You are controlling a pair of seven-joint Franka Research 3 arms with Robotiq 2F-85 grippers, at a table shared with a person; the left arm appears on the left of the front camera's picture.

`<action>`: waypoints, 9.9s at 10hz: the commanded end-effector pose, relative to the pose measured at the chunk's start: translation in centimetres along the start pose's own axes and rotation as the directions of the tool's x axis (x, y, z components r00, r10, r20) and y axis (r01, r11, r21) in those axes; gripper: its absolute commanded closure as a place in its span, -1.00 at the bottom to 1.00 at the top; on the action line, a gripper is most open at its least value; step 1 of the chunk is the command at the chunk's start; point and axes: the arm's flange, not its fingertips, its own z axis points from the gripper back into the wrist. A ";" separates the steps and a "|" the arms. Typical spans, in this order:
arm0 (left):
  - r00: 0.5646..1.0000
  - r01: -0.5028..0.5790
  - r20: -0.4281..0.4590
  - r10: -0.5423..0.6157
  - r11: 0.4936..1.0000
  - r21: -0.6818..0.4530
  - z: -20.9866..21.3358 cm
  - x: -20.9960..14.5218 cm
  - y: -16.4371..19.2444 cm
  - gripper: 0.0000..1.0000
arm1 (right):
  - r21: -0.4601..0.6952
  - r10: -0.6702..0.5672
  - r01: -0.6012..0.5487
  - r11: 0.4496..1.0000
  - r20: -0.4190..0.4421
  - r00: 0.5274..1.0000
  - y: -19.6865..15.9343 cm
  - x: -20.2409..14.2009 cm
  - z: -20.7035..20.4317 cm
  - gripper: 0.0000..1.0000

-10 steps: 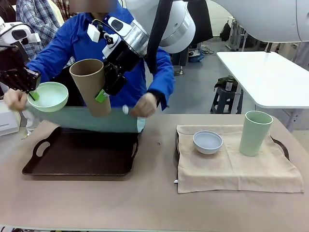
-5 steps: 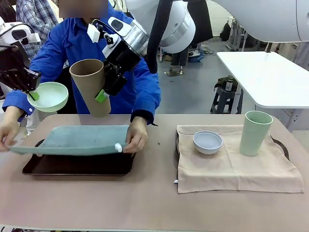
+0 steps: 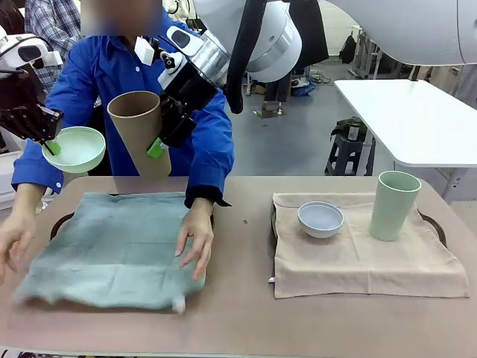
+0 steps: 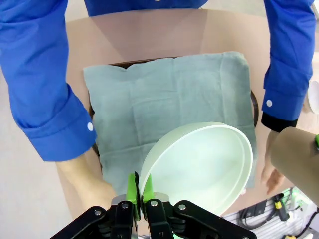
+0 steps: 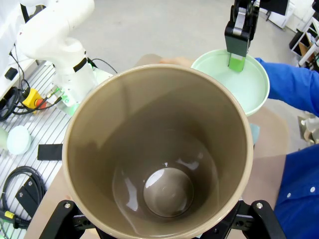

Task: Set up a tray with a mat and arrange the tableware.
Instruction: Place the Picnic Bowl and Reusable plastic cup back onto the Handle tray in front of the human's position.

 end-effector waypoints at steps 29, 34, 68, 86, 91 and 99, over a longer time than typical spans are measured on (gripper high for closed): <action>0.987 -0.030 -0.161 0.017 0.997 -0.074 -10.3 1.3 1.7 0.91 | 0.098 -0.017 0.002 0.995 0.152 0.988 -1.2 -11.5 -6.5 -0.70; 0.980 -0.005 -0.198 -0.009 0.998 -0.069 -16.0 1.5 1.5 0.91 | 0.140 -0.044 0.034 0.990 0.070 0.997 -1.1 -16.0 -9.9 -0.70; 0.963 0.224 -0.156 -0.218 0.974 0.021 -7.5 -1.3 -1.4 -1.00 | -0.424 -0.872 0.783 0.455 -0.391 0.295 7.4 -6.9 8.2 -1.00; 0.953 0.302 -0.045 -0.299 0.949 0.092 -0.9 -2.1 -5.5 -1.00 | -0.708 -0.951 0.683 0.178 -0.303 -0.066 13.2 -1.0 14.9 -1.00; 0.956 0.291 -0.051 -0.288 0.953 0.083 -1.0 -2.2 -5.6 -1.00 | -0.707 -0.950 0.683 0.182 -0.306 -0.064 13.2 -1.0 15.0 -1.00; 0.995 -0.097 -0.075 0.070 0.884 -0.457 0.7 1.3 7.9 -1.00 | -0.083 -0.928 0.957 -0.279 0.279 -0.246 24.5 -13.2 38.9 -1.00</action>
